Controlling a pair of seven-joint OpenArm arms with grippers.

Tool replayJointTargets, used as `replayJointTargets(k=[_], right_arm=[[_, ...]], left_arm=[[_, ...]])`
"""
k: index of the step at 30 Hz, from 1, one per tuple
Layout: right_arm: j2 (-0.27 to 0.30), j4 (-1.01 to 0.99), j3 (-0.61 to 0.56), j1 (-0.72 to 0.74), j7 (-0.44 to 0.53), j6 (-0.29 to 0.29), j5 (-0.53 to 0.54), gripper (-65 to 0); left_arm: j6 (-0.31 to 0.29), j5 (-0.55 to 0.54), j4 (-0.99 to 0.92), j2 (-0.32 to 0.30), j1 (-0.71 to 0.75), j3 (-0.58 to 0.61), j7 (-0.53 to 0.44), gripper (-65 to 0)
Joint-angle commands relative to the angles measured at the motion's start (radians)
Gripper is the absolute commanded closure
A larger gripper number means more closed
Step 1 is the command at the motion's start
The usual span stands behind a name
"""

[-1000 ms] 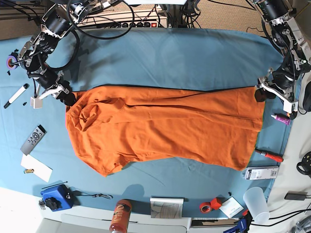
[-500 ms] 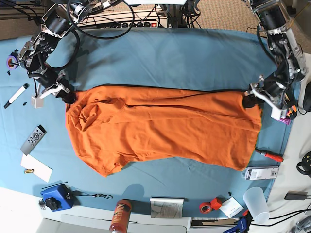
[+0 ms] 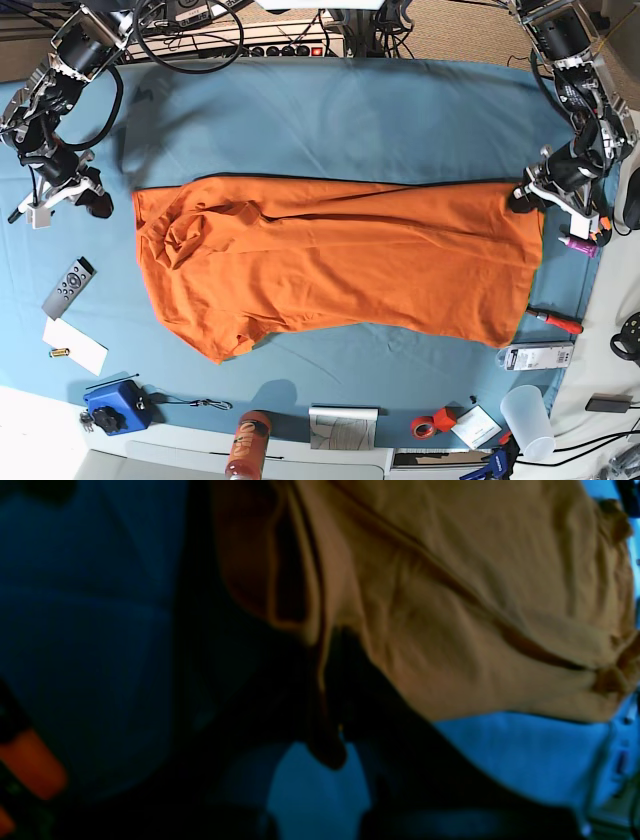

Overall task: Layout the t-shirt on the table in an organized manner, then fold the t-shirt properly
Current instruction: 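Grasp the shirt's folded edge with both grippers at its two ends, then drag the shirt with both grippers to straighten it on the cloth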

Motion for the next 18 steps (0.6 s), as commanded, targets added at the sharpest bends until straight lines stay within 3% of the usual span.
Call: replayJointTargets(k=[1, 7, 13, 16, 18], right_arm=[[0.028, 0.017, 0.024, 0.013, 0.023, 0.005, 0.030, 0.0], [0.028, 0.017, 0.128, 0.013, -0.036, 0.005, 0.088, 0.0], [0.028, 0.017, 0.128, 0.011, -0.044, 0.005, 0.088, 0.0], [0.026, 0.017, 0.128, 0.011, -0.046, 0.005, 0.088, 0.0], [0.023, 0.017, 0.124, 0.011, -0.049, 0.005, 0.088, 0.0]], left_arm=[[-0.023, -0.045, 0.019, -0.016, -0.010, -0.004, 0.014, 0.0], [-0.043, -0.126, 0.019, -0.016, -0.011, -0.004, 0.036, 0.0], [-0.101, -0.097, 0.019, -0.017, -0.012, -0.004, -0.077, -0.8], [-0.101, -0.041, 0.019, -0.019, -0.023, -0.004, -0.129, -6.8], [-0.101, 0.013, 0.019, -0.022, -0.034, -0.003, -0.151, -14.7]])
